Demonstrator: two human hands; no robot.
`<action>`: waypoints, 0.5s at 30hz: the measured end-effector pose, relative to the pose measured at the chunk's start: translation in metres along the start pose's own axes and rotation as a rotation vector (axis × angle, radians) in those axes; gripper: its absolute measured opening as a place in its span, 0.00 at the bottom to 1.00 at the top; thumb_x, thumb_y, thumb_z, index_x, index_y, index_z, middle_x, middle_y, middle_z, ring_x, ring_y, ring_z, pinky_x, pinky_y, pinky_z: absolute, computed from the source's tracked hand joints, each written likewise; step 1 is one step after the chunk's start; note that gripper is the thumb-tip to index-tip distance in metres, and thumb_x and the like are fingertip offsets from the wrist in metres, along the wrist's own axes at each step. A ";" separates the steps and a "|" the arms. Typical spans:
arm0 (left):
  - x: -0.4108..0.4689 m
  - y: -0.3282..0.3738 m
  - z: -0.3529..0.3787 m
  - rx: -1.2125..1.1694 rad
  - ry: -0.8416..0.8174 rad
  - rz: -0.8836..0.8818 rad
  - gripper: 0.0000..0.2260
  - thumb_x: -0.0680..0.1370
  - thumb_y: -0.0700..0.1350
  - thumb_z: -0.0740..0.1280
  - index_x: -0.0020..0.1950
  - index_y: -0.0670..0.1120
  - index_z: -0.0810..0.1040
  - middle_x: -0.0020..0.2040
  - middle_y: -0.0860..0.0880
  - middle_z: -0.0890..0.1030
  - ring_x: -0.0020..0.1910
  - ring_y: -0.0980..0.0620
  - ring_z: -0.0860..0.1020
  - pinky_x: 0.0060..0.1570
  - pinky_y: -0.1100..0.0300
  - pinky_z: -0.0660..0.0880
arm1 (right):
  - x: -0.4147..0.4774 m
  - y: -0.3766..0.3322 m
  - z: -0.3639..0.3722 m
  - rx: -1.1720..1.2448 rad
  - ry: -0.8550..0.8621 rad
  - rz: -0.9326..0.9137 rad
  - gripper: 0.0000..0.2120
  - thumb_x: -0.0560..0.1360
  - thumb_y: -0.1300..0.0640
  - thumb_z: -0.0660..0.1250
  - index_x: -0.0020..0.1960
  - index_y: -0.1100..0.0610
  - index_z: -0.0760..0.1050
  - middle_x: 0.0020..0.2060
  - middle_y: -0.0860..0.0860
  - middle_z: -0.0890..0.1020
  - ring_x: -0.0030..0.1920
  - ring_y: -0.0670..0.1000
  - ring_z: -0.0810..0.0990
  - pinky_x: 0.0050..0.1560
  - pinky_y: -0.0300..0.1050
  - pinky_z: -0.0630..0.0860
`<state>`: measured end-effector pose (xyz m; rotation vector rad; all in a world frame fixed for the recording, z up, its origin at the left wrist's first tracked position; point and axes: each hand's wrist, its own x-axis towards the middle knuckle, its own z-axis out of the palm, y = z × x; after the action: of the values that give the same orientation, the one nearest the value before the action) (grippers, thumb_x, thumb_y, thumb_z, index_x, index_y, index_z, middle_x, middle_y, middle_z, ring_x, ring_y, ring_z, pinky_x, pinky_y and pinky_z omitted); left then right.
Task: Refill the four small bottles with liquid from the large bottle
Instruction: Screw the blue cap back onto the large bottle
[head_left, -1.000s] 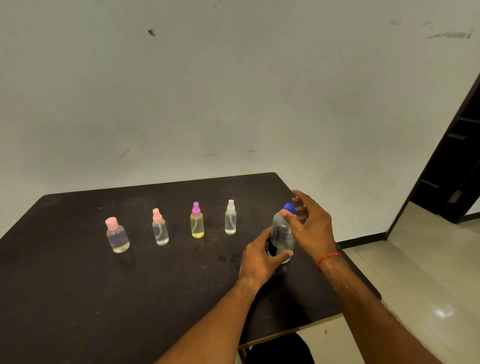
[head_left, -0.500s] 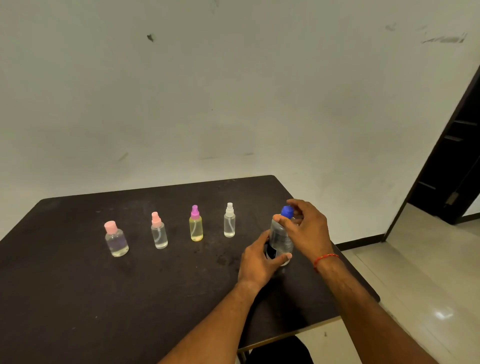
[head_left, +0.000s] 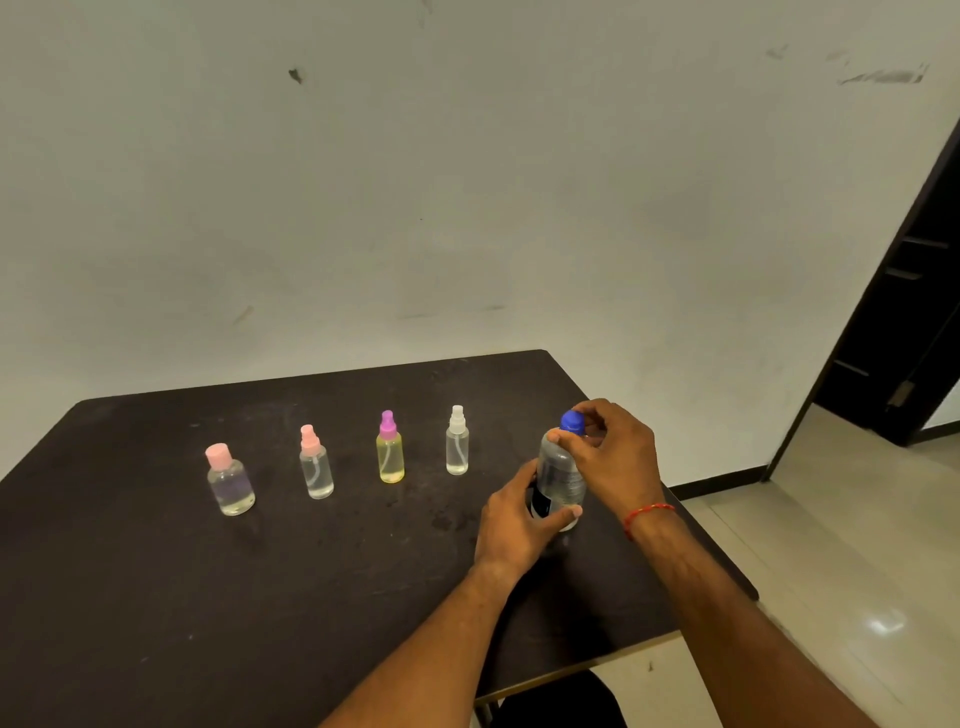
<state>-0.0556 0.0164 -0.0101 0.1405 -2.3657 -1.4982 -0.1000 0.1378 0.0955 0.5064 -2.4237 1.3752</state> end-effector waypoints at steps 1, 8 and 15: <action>0.000 0.000 0.000 -0.002 0.002 0.001 0.27 0.69 0.61 0.77 0.66 0.63 0.73 0.56 0.65 0.81 0.57 0.64 0.79 0.60 0.60 0.78 | 0.000 0.000 0.000 0.010 -0.020 -0.006 0.22 0.71 0.50 0.75 0.62 0.52 0.76 0.52 0.46 0.80 0.50 0.46 0.79 0.54 0.38 0.77; 0.000 0.000 0.000 0.008 0.000 -0.001 0.28 0.70 0.59 0.78 0.67 0.61 0.73 0.58 0.62 0.81 0.59 0.59 0.79 0.61 0.58 0.78 | -0.001 0.007 -0.003 0.014 -0.012 -0.106 0.11 0.76 0.59 0.69 0.58 0.52 0.80 0.53 0.48 0.82 0.54 0.48 0.80 0.58 0.43 0.78; -0.001 0.002 -0.001 0.001 0.001 0.002 0.28 0.68 0.63 0.76 0.66 0.62 0.73 0.58 0.64 0.81 0.57 0.63 0.79 0.61 0.58 0.79 | 0.000 -0.001 0.001 -0.010 0.026 -0.006 0.16 0.69 0.48 0.76 0.52 0.51 0.76 0.45 0.46 0.80 0.45 0.46 0.80 0.47 0.33 0.76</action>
<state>-0.0547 0.0168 -0.0086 0.1390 -2.3650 -1.4960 -0.0999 0.1360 0.0962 0.4890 -2.4056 1.3577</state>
